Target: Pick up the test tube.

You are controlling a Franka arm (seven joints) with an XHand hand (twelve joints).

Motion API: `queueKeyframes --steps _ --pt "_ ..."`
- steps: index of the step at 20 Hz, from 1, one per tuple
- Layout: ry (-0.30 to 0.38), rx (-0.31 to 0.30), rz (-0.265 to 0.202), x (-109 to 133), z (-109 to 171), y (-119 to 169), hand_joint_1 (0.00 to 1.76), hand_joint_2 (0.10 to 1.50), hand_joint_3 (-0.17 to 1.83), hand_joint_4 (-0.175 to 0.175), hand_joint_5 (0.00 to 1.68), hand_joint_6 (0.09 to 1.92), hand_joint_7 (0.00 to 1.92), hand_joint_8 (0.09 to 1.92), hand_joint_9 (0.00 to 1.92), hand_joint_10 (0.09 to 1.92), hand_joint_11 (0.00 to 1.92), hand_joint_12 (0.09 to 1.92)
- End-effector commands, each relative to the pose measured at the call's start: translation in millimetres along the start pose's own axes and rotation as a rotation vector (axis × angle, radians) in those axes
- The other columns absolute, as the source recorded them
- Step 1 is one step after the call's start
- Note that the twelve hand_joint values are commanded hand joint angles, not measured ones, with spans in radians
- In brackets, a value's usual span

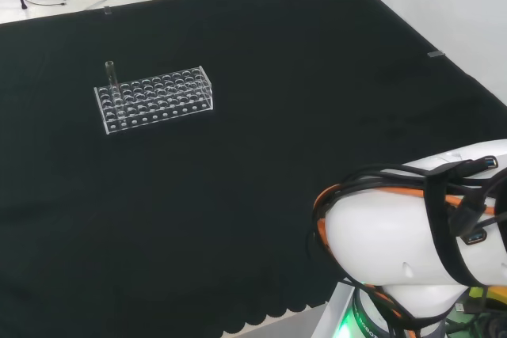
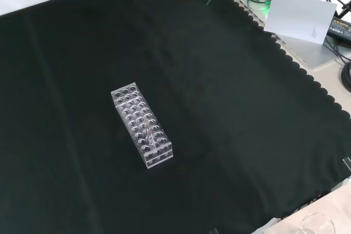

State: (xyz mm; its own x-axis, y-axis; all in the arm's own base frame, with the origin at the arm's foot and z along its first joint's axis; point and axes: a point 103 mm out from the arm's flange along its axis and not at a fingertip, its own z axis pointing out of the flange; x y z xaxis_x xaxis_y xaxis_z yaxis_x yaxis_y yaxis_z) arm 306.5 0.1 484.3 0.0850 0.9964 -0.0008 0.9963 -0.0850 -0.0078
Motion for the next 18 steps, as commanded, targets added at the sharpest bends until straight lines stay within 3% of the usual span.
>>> queueKeyframes --steps 1,9,18 --pt "-0.005 -0.005 -0.009 2.4 1.0 4.0 0.75 0.68 0.64 -0.077 0.10 0.23 0.11 0.77 0.10 0.92 0.00 1.38" --pt "0.002 0.039 -0.106 33.9 12.6 46.0 0.73 0.71 0.59 -0.080 0.15 0.14 0.10 0.82 0.09 1.02 0.00 1.45" --pt "0.017 0.136 -0.255 98.8 51.5 122.5 0.74 0.71 0.59 -0.086 0.18 0.12 0.13 0.83 0.12 1.02 0.00 1.49"
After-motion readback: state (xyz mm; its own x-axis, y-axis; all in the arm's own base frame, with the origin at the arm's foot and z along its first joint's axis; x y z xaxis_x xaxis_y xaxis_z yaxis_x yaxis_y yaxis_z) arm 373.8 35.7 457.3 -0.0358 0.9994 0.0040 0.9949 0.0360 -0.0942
